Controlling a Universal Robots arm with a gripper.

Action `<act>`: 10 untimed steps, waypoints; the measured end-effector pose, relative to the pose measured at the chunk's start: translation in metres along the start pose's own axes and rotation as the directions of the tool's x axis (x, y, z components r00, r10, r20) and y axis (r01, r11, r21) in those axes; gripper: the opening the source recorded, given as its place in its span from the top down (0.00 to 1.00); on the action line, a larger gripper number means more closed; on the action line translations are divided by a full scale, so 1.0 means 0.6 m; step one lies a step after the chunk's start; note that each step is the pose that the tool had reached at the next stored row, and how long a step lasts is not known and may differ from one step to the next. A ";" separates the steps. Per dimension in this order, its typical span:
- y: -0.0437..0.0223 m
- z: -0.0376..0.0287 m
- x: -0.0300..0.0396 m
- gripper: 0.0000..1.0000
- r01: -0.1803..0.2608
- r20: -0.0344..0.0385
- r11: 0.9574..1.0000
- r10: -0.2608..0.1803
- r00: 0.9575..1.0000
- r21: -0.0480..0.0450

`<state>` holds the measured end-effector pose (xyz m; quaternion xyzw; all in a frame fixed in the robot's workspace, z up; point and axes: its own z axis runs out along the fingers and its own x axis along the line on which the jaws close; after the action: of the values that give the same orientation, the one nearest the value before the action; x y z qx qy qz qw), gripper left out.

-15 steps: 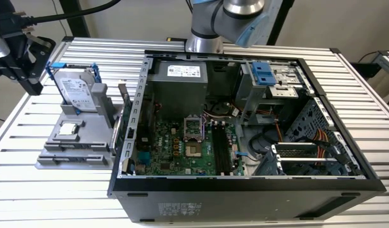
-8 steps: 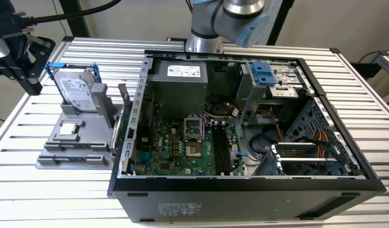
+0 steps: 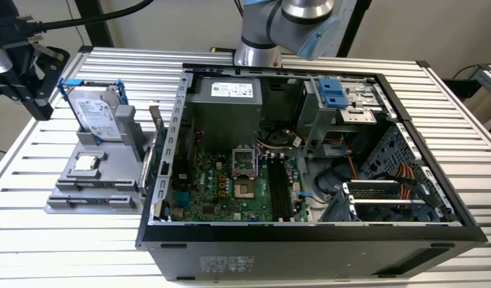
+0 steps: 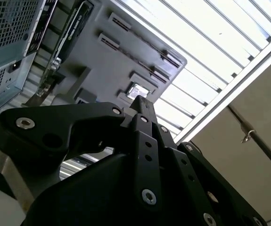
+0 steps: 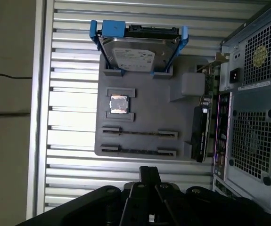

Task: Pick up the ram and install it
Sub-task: 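Pick up the ram and move it above insertion slot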

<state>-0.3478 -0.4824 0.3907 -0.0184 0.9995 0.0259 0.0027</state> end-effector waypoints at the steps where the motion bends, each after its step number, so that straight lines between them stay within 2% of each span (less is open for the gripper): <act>1: 0.000 0.000 0.000 1.00 0.000 0.000 1.000 0.000 1.000 0.000; 10: 0.000 0.000 0.000 1.00 0.009 -0.001 1.000 -0.009 1.000 0.000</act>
<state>-0.3478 -0.4824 0.3907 -0.0231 0.9994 0.0260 0.0022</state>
